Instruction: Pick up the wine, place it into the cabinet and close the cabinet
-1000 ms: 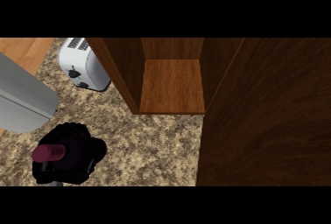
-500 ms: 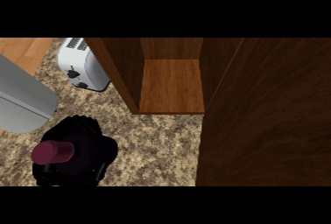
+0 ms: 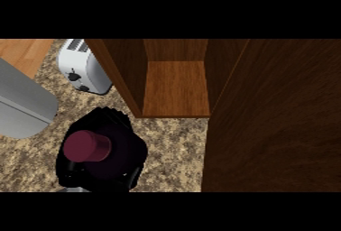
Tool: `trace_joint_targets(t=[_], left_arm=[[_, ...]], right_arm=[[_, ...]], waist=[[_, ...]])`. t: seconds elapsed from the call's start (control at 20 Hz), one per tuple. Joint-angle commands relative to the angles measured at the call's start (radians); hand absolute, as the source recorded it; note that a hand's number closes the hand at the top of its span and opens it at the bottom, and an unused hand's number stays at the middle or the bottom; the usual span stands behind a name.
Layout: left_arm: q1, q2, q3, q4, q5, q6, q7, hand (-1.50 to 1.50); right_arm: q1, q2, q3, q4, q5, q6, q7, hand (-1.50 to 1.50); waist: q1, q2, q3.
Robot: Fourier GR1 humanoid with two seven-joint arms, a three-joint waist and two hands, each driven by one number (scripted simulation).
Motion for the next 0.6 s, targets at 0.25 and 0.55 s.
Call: trace_joint_targets(t=[0.25, 0.55], left_arm=[[-0.264, -0.001, -0.230, 0.060, -0.010, 0.365, 0.134, 1.50], [-0.384, -0.001, -0.271, 0.133, -0.048, 0.518, 0.152, 1.50]], right_arm=[[0.037, 0.014, 0.016, -0.138, -0.066, -0.024, 0.080, -1.50], [0.103, 0.038, 0.016, -0.105, -0.044, 0.015, -0.027, -1.50]], waist=[[-0.009, 0.000, 0.000], [-0.005, 0.001, 0.000]])
